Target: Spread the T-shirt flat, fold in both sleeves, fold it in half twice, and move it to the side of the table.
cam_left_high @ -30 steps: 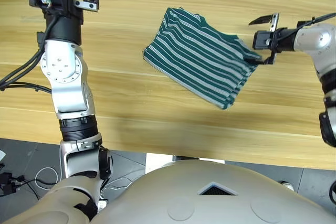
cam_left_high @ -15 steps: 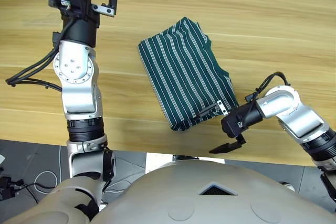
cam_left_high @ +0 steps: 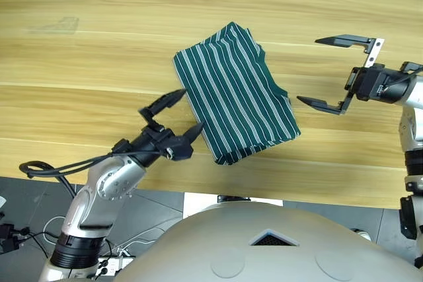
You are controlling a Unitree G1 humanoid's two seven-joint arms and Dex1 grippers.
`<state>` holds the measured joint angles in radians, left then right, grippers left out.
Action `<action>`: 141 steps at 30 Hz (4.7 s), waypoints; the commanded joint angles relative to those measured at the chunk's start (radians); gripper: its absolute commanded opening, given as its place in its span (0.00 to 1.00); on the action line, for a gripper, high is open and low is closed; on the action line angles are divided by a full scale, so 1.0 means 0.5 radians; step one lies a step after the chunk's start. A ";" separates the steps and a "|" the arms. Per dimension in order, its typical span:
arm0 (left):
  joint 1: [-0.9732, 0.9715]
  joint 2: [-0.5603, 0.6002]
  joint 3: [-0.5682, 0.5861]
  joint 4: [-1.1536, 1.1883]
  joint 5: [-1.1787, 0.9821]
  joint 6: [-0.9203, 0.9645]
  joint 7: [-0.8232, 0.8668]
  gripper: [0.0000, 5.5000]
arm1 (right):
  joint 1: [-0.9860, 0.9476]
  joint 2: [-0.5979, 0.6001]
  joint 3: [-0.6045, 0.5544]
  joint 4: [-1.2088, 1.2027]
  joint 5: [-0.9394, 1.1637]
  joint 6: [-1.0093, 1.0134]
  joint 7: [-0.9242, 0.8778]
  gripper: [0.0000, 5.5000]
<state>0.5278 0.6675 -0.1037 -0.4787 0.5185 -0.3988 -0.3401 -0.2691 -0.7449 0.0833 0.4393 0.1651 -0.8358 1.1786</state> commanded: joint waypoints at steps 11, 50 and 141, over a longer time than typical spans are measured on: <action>0.211 0.270 -0.043 0.230 0.507 -0.419 0.124 0.85 | -0.538 -0.212 0.372 1.178 -1.807 -1.275 -0.962 0.98; -0.312 0.340 -0.536 0.771 0.685 -0.582 0.167 0.54 | -0.624 -0.069 1.314 1.197 -2.047 -1.448 -2.058 0.73; -1.263 -0.136 0.302 1.179 -1.333 1.041 -0.556 0.28 | -0.564 0.747 0.226 0.561 -0.422 0.750 -1.142 0.19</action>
<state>-0.0626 0.6337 0.0055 0.0540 -0.1228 0.1082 -0.6593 -0.5134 -0.3872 0.2256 0.6737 -0.0162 -0.4130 0.6885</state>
